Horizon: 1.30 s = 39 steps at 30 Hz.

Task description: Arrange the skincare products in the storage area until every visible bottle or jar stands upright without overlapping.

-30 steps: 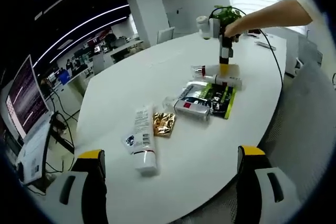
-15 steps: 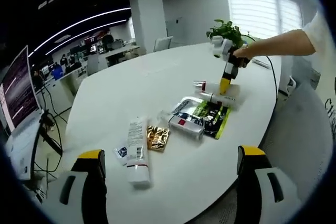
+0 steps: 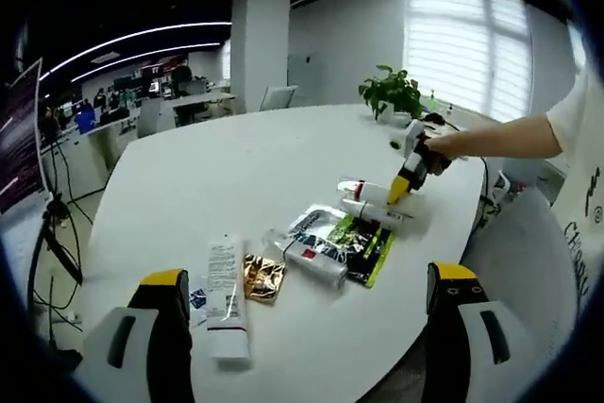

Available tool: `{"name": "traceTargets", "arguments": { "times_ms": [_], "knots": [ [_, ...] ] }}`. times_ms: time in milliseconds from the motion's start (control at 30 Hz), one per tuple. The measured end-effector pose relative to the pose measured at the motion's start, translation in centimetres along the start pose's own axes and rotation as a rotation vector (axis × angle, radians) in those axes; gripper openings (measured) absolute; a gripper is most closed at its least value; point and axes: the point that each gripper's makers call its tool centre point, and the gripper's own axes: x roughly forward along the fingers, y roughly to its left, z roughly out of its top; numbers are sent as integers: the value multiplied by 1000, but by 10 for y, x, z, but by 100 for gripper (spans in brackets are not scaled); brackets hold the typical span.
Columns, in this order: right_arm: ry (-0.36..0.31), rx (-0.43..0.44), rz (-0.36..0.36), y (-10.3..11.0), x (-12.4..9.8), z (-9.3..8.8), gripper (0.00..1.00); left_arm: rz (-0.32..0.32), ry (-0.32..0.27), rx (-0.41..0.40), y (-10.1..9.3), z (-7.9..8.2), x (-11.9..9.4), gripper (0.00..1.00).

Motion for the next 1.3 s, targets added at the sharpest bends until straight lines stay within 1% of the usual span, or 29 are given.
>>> {"name": "traceTargets", "arguments": {
  "times_ms": [167, 300, 333, 433, 467, 500, 533, 600, 633, 700, 733, 767, 800, 833, 900, 933, 967, 1000, 1033, 1067, 1100, 1133, 1167, 1200, 1267, 1300],
  "knots": [
    [-40, 23, 67, 17, 8, -9, 26, -66, -30, -34, -8, 8, 5, 97],
    [-59, 40, 100, 25, 14, -12, 26, -116, -42, -79, -12, 12, 11, 97],
    [-69, 41, 114, 28, 15, -12, 26, -140, -61, -109, -15, 16, 13, 98],
    [-90, 56, 152, 35, 16, -11, 26, -178, -93, -156, -17, 25, 16, 96],
    [-97, 62, 162, 36, 16, -11, 26, -186, -95, -171, -17, 26, 17, 96],
    [-102, 65, 168, 37, 16, -11, 26, -203, -112, -186, -19, 30, 19, 95],
    [-110, 68, 174, 38, 16, -11, 26, -232, -143, -206, -22, 37, 20, 94],
    [-114, 70, 179, 39, 17, -12, 26, -252, -160, -260, -24, 42, 22, 92],
    [-119, 70, 184, 39, 16, -12, 26, -276, -173, -283, -26, 45, 25, 91],
    [-126, 74, 196, 41, 15, -13, 26, -284, -183, -308, -25, 48, 31, 90],
    [-129, 74, 201, 42, 15, -13, 26, -293, -182, -316, -26, 48, 32, 91],
    [-132, 76, 207, 43, 14, -13, 26, -352, -158, -378, -37, 46, 36, 93],
    [-135, 78, 210, 44, 14, -13, 26, -365, -157, -404, -39, 47, 39, 95],
    [-139, 75, 212, 46, 13, -13, 26, -385, -155, -423, -42, 46, 44, 94],
    [-153, 71, 221, 50, 12, -12, 26, -395, -123, -412, -48, 40, 49, 90],
    [-158, 68, 229, 52, 12, -12, 26, -402, -129, -401, -54, 41, 51, 90],
    [-165, 67, 241, 55, 11, -12, 26, -416, -128, -398, -55, 42, 53, 89],
    [-170, 65, 244, 57, 11, -12, 26, -432, -108, -424, -58, 42, 55, 87],
    [-173, 57, 247, 60, 11, -12, 26, -452, -109, -450, -60, 45, 56, 82],
    [-176, 49, 254, 64, 11, -12, 26, -500, -127, -491, -65, 52, 56, 80],
    [-177, 49, 257, 66, 10, -13, 26, -524, -118, -517, -69, 52, 56, 79],
    [-178, 49, 263, 68, 10, -13, 26, -547, -91, -552, -72, 50, 57, 80],
    [-180, 45, 274, 72, 10, -13, 26, -544, -86, -555, -72, 50, 58, 80],
    [-179, 40, 279, 75, 10, -13, 26, -531, -97, -546, -69, 51, 63, 78],
    [-182, 28, 287, 80, 10, -14, 26, -528, -94, -550, -68, 51, 68, 73],
    [-184, 25, 293, 83, 11, -14, 26, -528, -89, -570, -68, 52, 72, 71]
  ]
}}
